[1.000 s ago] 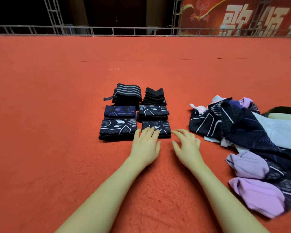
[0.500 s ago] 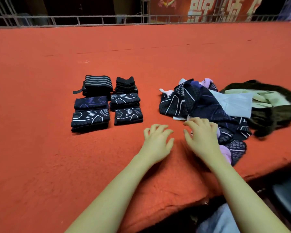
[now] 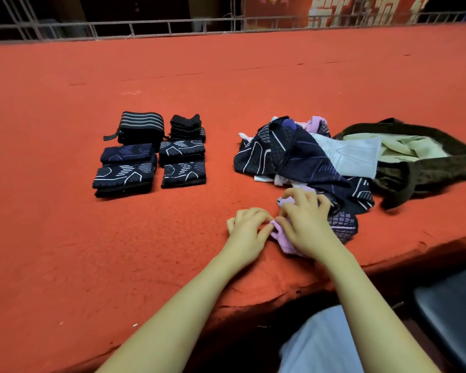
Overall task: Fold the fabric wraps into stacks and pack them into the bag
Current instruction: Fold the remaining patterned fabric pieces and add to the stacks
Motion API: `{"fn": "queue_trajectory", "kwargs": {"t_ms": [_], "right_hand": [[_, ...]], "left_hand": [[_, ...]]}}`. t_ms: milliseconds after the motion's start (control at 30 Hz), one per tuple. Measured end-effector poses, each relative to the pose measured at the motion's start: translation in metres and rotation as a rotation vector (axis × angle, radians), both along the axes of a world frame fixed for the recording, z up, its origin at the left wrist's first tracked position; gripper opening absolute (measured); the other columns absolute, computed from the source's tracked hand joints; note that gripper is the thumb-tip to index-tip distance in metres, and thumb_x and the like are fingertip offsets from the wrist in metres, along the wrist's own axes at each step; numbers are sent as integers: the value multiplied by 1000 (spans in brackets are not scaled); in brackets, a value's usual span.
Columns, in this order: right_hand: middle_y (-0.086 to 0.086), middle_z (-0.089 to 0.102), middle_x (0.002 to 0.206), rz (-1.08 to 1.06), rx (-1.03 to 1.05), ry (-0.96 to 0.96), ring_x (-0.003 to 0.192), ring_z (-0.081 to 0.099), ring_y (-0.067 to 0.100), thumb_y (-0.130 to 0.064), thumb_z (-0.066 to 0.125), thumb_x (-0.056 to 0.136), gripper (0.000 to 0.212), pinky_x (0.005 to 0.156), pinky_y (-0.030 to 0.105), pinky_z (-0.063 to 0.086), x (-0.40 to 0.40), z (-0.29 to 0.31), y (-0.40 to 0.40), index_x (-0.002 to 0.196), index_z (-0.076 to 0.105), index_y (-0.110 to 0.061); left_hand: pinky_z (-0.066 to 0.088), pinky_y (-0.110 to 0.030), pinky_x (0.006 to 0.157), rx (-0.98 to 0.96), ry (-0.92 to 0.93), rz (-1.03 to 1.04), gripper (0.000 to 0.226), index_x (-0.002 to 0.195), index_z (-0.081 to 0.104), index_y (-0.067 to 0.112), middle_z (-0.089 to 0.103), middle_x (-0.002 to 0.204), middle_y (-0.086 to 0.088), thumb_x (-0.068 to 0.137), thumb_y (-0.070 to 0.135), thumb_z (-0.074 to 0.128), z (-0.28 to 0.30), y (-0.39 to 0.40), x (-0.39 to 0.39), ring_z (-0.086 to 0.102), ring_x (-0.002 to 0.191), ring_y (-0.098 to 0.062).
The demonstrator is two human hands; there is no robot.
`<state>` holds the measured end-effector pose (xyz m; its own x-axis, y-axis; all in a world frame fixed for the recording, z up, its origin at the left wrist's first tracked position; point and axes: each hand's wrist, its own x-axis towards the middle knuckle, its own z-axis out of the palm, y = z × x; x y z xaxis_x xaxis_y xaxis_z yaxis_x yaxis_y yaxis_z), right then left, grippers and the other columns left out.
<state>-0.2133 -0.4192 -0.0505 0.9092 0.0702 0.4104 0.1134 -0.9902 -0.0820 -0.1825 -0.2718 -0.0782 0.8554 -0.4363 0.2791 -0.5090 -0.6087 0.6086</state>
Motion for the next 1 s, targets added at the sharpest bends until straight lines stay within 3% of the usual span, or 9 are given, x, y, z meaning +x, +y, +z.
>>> {"fn": "queue_trajectory", "kwargs": {"t_ms": [100, 200, 300, 400, 533, 700, 833, 900, 1000], "right_hand": [[10, 58, 109, 22, 136, -197, 94, 37, 22, -35, 41, 79, 30, 82, 36, 21, 5, 0, 17, 72, 60, -13], [6, 53, 113, 106, 206, -323, 95, 39, 22, -32, 47, 84, 24, 82, 36, 22, 21, 5, 40, 74, 59, -14], [2, 50, 110, 217, 247, -375, 94, 40, 21, -32, 49, 85, 23, 82, 35, 23, 40, 10, 70, 75, 61, -15], [3, 59, 102, 275, 277, -325, 91, 40, 19, -34, 48, 84, 25, 80, 34, 21, 61, 12, 102, 73, 62, -16], [-5, 60, 91, 333, 190, -230, 86, 49, 18, -42, 45, 83, 28, 77, 34, 20, 79, 11, 125, 74, 62, -22], [-9, 57, 79, 363, 152, -120, 78, 56, 20, -46, 39, 85, 32, 76, 35, 19, 74, -1, 122, 78, 62, -25], [-10, 61, 89, 310, 179, -98, 84, 57, 20, -48, 39, 87, 35, 78, 35, 19, 63, -23, 124, 93, 65, -25], [-8, 63, 101, 253, 220, -149, 95, 54, 19, -48, 42, 86, 38, 82, 34, 20, 58, -28, 127, 100, 65, -22], [-2, 63, 109, 153, 273, -291, 104, 46, 19, -41, 44, 85, 34, 86, 35, 21, 52, -29, 125, 97, 67, -18]], "left_hand": [[15, -23, 74, -127, -51, 116, 24, 97, 68, 22, 57, 119, 9, 90, 38, 51, 6, 10, 6, 43, 111, -13], [14, -22, 73, -142, -273, 173, 34, 91, 70, 22, 59, 114, 5, 86, 45, 45, 13, 39, 13, 41, 105, -8], [14, -22, 72, -141, -346, 273, 32, 88, 71, 23, 58, 114, 7, 85, 43, 47, 19, 74, 22, 40, 106, -10], [13, -22, 70, -131, -349, 353, 33, 86, 73, 26, 53, 113, 16, 82, 46, 47, 22, 107, 33, 39, 106, -8], [12, -23, 72, -40, -307, 432, 37, 86, 75, 28, 57, 119, 12, 81, 48, 45, 20, 147, 47, 42, 109, -14], [12, -22, 75, 24, -193, 489, 26, 92, 74, 28, 58, 120, 11, 84, 38, 52, 12, 180, 50, 44, 112, -20], [15, -20, 79, -7, -207, 456, 38, 119, 64, 27, 57, 125, 10, 89, 36, 43, 12, 175, 34, 42, 115, -12], [18, -21, 83, 47, -277, 349, 42, 121, 62, 24, 58, 124, 8, 88, 40, 40, 15, 162, 21, 40, 114, -8], [26, -30, 85, 265, -371, 267, 43, 113, 66, 18, 64, 117, 2, 86, 43, 44, 9, 142, 10, 47, 111, -15]]}}
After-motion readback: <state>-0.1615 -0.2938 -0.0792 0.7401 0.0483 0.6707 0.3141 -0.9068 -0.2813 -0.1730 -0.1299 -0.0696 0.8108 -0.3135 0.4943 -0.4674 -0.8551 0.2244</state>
